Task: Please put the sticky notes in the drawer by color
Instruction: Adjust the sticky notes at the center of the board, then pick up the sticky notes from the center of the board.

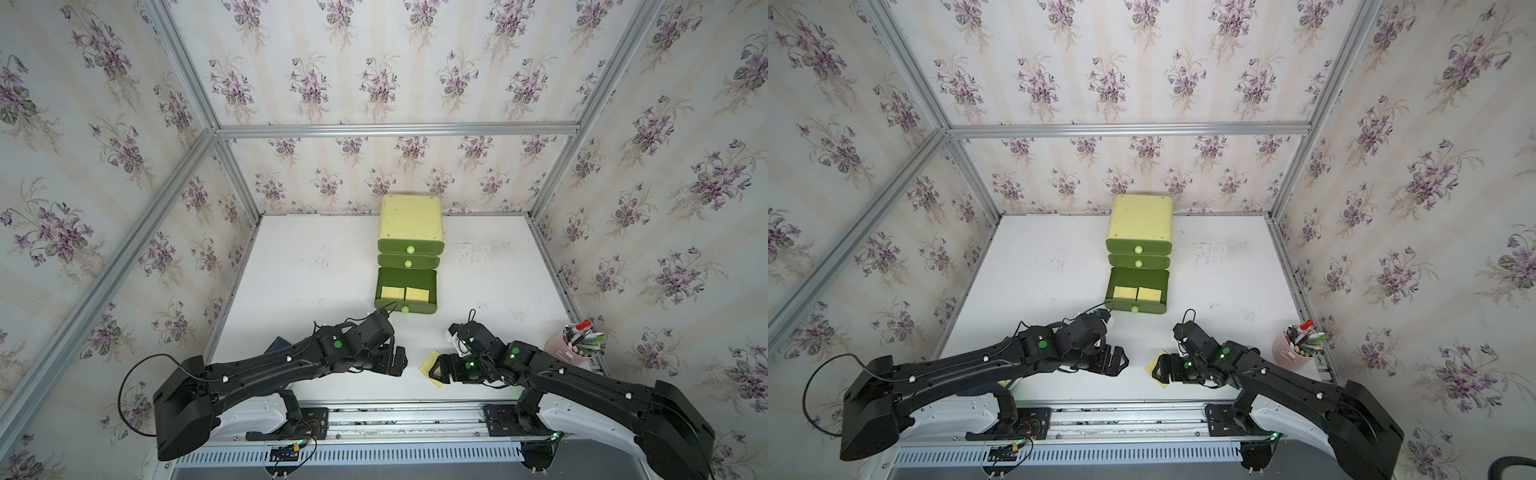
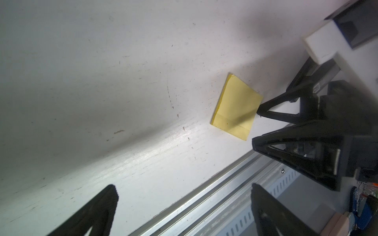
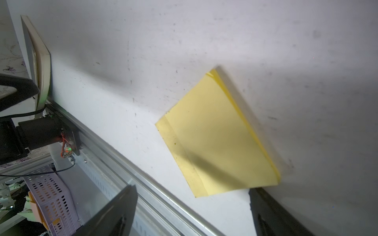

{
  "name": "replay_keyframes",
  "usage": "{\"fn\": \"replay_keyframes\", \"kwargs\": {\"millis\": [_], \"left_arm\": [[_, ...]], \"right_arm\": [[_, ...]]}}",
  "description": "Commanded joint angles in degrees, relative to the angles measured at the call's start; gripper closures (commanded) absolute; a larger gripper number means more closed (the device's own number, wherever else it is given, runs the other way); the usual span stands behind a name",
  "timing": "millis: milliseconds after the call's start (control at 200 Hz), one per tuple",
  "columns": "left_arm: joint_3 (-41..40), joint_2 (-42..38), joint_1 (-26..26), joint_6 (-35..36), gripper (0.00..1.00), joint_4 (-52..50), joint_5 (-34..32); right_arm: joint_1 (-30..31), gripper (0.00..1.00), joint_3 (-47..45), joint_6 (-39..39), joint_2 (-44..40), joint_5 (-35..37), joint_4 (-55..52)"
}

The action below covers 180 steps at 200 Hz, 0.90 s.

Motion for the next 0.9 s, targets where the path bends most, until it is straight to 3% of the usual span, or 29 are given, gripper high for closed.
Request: {"fn": "replay_keyframes", "kwargs": {"millis": [0,195,365,480,600,754,894], "left_arm": [[0.39,-0.08,-0.01,1.74,0.00,-1.46,-1.23],[-0.76,-0.68,-0.08,0.03,0.00,-2.09,-1.06],[1.14,2.26,-2.33,-1.20,0.00,-1.72,-2.29],[5.71,8.08,-3.96,0.79,0.00,-2.18,-2.40],[11.42,15.45,-4.80,3.60,0.00,-3.24,-2.41],[20.20,23.66,-7.49,6.38,0.00,-8.16,-5.84],[26.34,30.32,-8.65,7.74,0.00,-11.53,-6.72]], "right_arm": [[0.05,0.09,0.99,-0.44,2.59,2.46,2.85],[0.05,0.09,4.12,-2.01,8.56,2.41,5.69],[-5.43,0.09,5.11,-5.51,-1.00,6.67,-4.54],[-12.13,0.09,6.20,-8.13,-7.77,8.64,-11.86],[-21.44,0.09,6.63,-10.50,-8.73,2.66,-11.40],[-23.38,0.08,10.64,-11.33,-3.91,6.23,-11.05],[-25.71,0.08,11.11,-11.94,0.24,2.97,-6.33]]}}
